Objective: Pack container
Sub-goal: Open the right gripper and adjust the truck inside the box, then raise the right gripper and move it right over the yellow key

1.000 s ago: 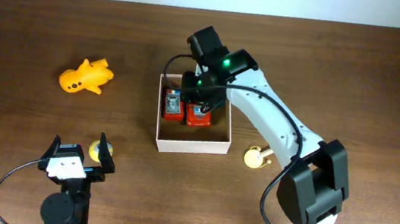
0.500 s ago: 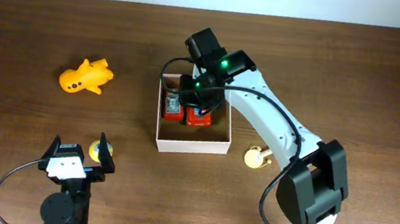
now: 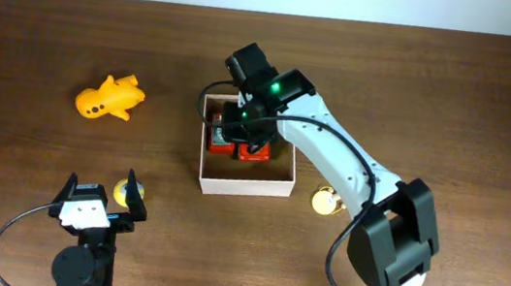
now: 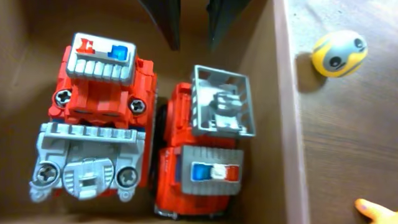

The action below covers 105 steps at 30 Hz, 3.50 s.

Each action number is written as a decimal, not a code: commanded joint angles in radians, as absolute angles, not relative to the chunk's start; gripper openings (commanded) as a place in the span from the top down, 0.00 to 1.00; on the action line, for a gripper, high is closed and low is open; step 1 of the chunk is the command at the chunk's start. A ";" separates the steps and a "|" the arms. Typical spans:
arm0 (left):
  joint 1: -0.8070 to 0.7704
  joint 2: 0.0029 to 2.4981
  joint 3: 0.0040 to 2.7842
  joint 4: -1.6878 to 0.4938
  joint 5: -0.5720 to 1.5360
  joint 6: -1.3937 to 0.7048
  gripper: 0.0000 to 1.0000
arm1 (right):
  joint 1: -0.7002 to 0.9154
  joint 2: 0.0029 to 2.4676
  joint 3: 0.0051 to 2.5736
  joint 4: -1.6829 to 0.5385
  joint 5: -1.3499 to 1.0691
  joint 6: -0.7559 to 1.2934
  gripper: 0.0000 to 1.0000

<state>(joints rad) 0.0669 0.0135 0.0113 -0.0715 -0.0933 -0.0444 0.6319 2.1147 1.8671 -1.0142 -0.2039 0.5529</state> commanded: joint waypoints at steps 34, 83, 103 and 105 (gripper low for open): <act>0.073 0.006 0.009 -0.076 -0.086 -0.029 0.01 | 0.601 2.206 1.850 -1.039 0.009 0.505 0.87; 0.073 0.006 0.009 -0.076 -0.086 -0.029 0.01 | 0.535 2.269 1.850 -0.828 -0.041 0.427 0.87; 0.073 0.006 0.009 -0.076 -0.086 -0.029 0.01 | 0.535 2.254 1.955 -0.898 -0.060 0.384 0.88; 0.073 0.006 0.009 -0.076 -0.086 -0.029 0.01 | 0.535 2.251 2.011 -0.938 -0.065 0.350 0.88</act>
